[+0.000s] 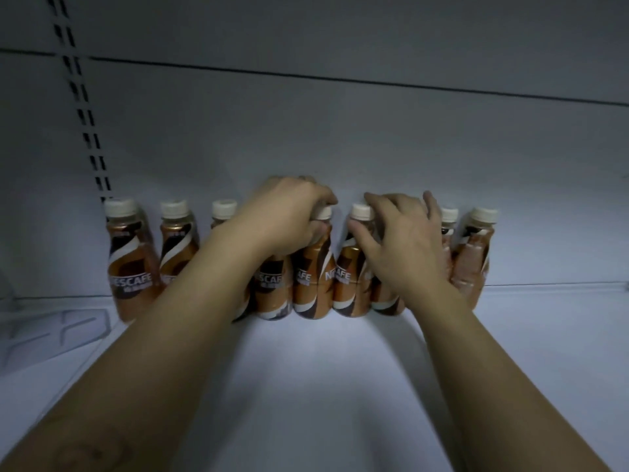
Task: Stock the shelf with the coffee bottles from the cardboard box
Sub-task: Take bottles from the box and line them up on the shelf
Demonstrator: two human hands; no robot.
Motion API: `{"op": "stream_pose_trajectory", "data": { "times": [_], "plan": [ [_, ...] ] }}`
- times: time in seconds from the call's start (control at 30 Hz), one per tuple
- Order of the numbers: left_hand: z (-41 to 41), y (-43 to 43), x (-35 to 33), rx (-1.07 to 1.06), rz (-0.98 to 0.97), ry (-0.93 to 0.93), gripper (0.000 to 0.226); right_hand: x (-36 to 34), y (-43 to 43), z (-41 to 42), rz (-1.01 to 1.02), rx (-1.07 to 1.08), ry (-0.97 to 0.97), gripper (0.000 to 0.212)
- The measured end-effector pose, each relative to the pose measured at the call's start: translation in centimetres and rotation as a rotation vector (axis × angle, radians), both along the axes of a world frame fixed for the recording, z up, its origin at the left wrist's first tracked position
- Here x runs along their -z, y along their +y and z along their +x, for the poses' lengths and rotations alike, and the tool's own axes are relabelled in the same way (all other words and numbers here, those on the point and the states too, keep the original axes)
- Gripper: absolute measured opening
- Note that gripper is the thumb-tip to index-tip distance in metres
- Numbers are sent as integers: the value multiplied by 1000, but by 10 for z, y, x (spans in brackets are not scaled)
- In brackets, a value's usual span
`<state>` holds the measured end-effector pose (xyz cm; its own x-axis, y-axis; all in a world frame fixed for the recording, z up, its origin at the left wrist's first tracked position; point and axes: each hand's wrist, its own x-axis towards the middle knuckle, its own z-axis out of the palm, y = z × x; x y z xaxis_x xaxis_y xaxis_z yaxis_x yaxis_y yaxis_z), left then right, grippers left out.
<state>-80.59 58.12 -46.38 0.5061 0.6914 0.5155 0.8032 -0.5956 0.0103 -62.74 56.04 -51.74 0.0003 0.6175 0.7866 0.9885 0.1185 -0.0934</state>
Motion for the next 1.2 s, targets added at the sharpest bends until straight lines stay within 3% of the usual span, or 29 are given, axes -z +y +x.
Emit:
{"op": "stream_pose_trajectory", "data": {
  "times": [0.27, 0.5, 0.8, 0.97, 1.2],
  "plan": [
    [-1, 16, 2, 67, -81, -117, 35, -6, 4, 1, -24, -41, 169, 45],
    [2, 18, 3, 57, -42, -140, 35, -8, 4, -1, -69, -105, 162, 40],
    [14, 19, 10, -155, 174, -124, 42, -9, -1, 0, -100, -169, 189, 44],
    [7, 19, 10, -110, 177, -103, 46, -10, 1, -4, -111, -90, 78, 42],
    [-3, 20, 11, -23, 72, -81, 37, -11, 4, -4, -38, -44, 121, 41]
  ]
}}
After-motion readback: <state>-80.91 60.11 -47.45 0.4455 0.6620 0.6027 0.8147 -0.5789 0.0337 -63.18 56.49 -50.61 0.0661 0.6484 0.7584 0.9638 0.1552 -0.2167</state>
